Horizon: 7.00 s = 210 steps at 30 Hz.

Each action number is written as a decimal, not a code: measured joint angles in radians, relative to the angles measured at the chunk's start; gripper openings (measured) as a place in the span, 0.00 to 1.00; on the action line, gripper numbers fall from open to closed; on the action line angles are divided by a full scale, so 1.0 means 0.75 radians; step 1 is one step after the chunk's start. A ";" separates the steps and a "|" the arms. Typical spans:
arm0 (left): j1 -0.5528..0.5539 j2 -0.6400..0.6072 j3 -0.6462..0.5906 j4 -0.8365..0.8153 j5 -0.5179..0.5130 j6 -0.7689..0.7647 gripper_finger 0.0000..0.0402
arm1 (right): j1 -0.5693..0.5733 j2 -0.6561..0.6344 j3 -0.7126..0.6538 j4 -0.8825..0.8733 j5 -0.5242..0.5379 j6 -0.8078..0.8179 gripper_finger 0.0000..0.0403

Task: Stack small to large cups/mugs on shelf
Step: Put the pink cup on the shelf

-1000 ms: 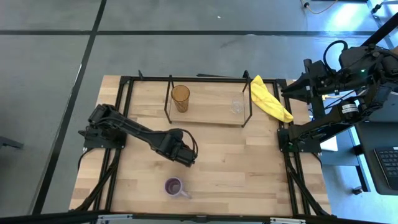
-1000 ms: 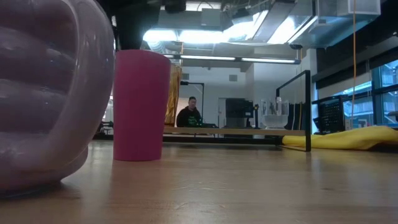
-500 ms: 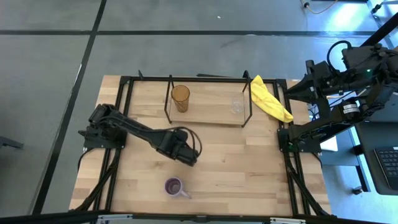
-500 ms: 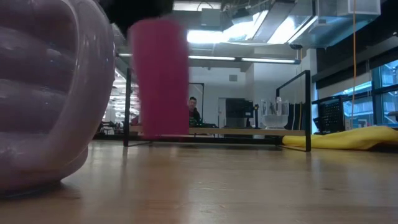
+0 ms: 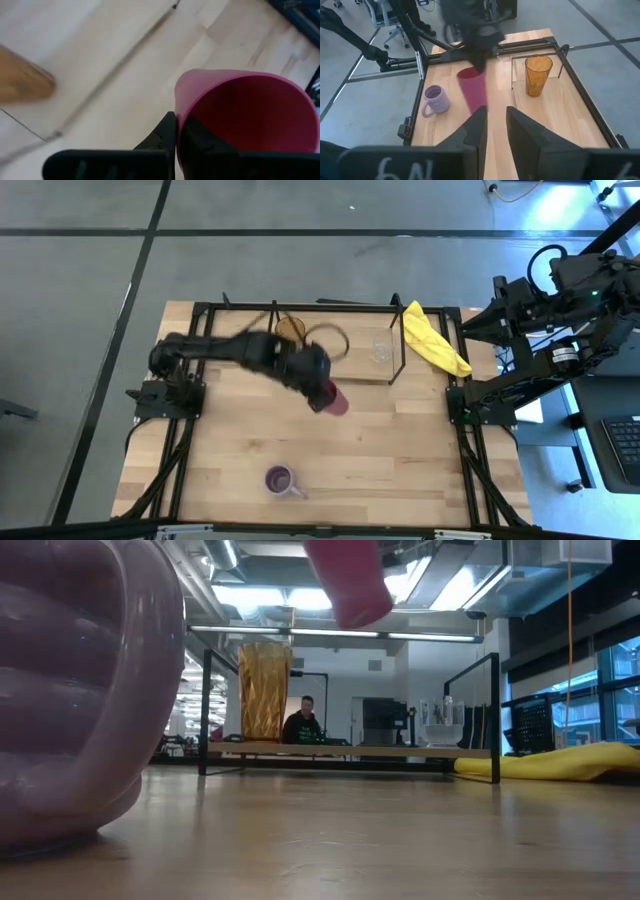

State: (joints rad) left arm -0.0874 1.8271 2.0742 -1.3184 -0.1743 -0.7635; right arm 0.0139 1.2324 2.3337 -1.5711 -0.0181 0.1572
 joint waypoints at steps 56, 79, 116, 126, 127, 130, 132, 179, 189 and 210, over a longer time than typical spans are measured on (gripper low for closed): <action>0.543 0.199 0.076 0.155 0.251 1.655 0.00 | 0.000 0.270 0.000 0.108 0.268 0.377 0.18; 0.521 0.199 0.076 0.153 0.248 1.594 0.01 | -0.782 0.326 -0.200 0.227 0.387 0.069 0.18; 0.572 0.212 0.076 0.206 0.271 1.559 0.00 | -1.062 0.575 -1.295 1.255 -0.904 -0.005 0.18; 0.577 0.212 0.076 0.180 0.245 1.532 0.00 | -1.048 0.634 -1.294 1.299 -0.906 0.035 0.18; 0.580 0.212 0.076 0.171 0.244 1.530 0.00 | -1.047 0.635 -1.294 1.306 -0.899 0.056 0.18; 0.583 0.212 0.076 0.148 0.241 1.529 0.00 | -1.037 0.635 -1.294 1.366 -0.924 0.051 0.18; 0.583 0.212 0.076 0.141 0.228 1.531 0.00 | -1.018 0.634 -1.294 1.408 -0.986 0.057 0.18; 0.627 0.306 0.075 0.107 0.254 1.551 0.01 | -0.898 0.640 -1.294 1.273 -0.730 0.057 0.00; 0.651 0.326 0.075 0.114 0.255 1.554 0.01 | -0.877 0.641 -1.294 1.232 -0.729 -0.081 0.00; 0.664 0.327 0.075 0.118 0.267 1.518 0.01 | -0.876 0.762 -1.293 1.319 -0.761 -0.147 0.00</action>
State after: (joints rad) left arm 0.4103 2.0720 2.1307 -1.2301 0.0257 0.3748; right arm -0.6434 1.8036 1.3640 -0.5820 -0.5888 0.0471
